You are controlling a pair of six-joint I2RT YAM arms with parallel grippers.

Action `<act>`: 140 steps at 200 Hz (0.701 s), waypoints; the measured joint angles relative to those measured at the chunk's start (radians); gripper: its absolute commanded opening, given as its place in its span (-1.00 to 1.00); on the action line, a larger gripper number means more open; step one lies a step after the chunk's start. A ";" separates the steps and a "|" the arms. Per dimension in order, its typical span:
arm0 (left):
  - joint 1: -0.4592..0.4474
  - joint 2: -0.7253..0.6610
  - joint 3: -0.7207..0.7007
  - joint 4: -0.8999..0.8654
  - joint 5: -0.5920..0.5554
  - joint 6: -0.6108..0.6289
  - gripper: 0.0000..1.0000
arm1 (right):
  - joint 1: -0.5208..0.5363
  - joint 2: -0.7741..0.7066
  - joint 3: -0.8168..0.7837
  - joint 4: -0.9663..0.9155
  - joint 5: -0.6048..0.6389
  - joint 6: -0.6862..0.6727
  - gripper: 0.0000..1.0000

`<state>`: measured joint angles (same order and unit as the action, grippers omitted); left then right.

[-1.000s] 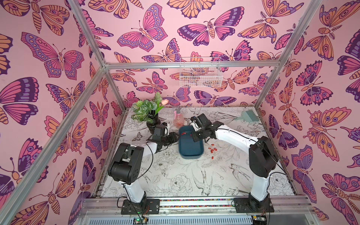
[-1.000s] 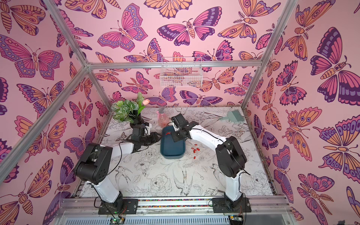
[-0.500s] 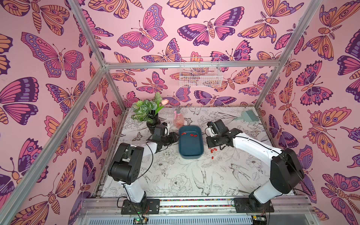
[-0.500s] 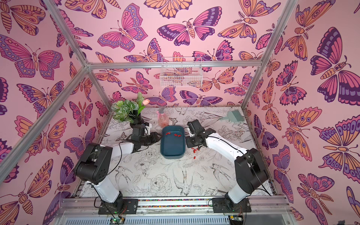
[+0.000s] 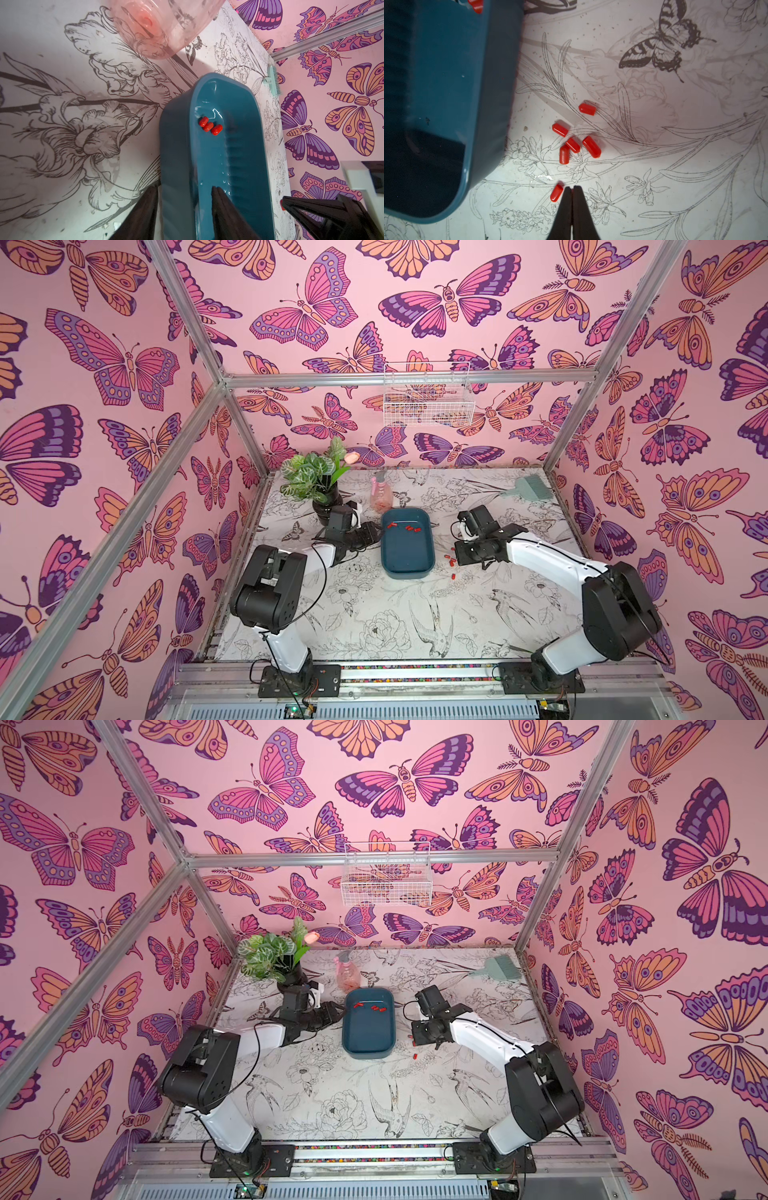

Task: Take the screw protection sleeves out of the storage box
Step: Place the screw protection sleeve at the center of the board.

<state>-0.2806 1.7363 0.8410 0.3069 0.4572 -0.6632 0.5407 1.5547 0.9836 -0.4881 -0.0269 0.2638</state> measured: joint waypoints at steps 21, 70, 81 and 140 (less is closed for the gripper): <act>0.000 0.000 0.000 0.003 0.000 0.000 -0.06 | -0.003 0.035 -0.008 0.008 -0.005 -0.002 -0.95; 0.001 0.000 0.000 0.007 0.007 0.000 -0.05 | -0.014 0.093 -0.008 0.024 -0.029 -0.006 -0.94; 0.001 0.000 0.000 0.007 0.008 0.000 -0.05 | -0.016 0.097 -0.008 0.026 -0.033 -0.007 -0.94; 0.001 0.000 0.000 0.007 0.014 0.000 -0.05 | -0.018 0.121 -0.009 0.032 -0.039 -0.010 -0.92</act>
<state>-0.2798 1.7363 0.8410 0.3138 0.4713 -0.6636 0.5228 1.6752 0.9749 -0.4557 -0.0662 0.2535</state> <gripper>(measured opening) 0.473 0.074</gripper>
